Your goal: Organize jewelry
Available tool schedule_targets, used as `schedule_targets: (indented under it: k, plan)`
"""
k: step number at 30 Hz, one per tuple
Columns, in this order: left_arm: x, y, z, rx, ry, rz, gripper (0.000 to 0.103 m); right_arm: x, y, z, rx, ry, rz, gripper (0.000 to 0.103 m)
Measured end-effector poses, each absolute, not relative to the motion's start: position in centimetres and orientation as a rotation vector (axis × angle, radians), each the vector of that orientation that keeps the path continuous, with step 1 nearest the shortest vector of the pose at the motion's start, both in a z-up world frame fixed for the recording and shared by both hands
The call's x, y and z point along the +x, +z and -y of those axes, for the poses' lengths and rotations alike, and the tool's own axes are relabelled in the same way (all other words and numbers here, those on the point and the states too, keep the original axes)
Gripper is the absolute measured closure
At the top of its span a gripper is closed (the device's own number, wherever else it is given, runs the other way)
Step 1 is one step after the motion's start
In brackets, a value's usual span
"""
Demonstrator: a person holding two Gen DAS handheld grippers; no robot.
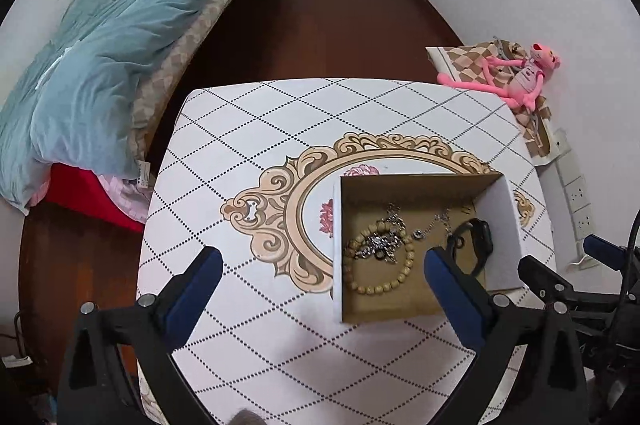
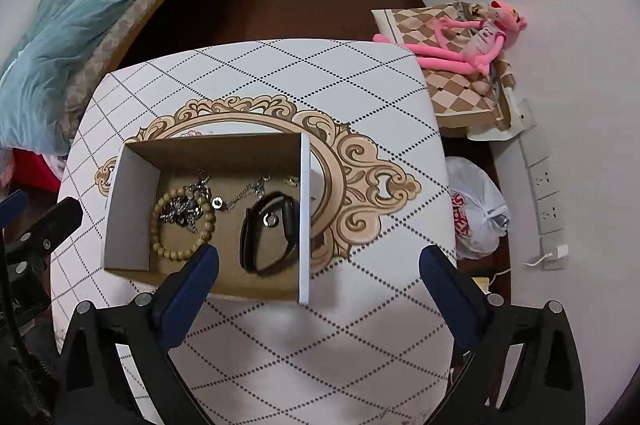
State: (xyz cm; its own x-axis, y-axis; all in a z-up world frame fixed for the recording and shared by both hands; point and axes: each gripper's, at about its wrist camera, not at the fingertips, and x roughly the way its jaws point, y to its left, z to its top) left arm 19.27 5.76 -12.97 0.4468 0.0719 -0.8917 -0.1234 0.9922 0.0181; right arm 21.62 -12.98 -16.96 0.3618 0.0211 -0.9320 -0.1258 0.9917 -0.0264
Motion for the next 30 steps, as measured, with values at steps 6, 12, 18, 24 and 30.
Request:
schedule_targets:
  k: [6, 12, 18, 24, 30]
  plan:
    - [16.7, -9.7, -4.9, -0.056, 0.107, -1.044, 0.000, 18.8, -13.8, 13.8, -0.086, 0.077, -1.134, 0.002]
    - [13.1, -5.6, -4.2, -0.057, 0.112, -0.973, 0.000, 15.4, -9.4, 14.2, -0.078, 0.069, -1.049, 0.001]
    - [9.4, -1.2, -3.9, -0.048, 0.119, -0.893, 0.000, 11.1, -3.9, 14.3, -0.066, 0.079, -0.944, 0.001]
    - [5.4, 3.1, -3.6, -0.039, 0.139, -0.797, 0.000, 7.0, 0.9, 14.4, -0.062, 0.085, -0.852, 0.001]
    - [2.8, 5.4, -3.8, -0.055, 0.143, -0.766, 0.000, 3.7, 4.2, 14.9, -0.051, 0.091, -0.799, 0.000]
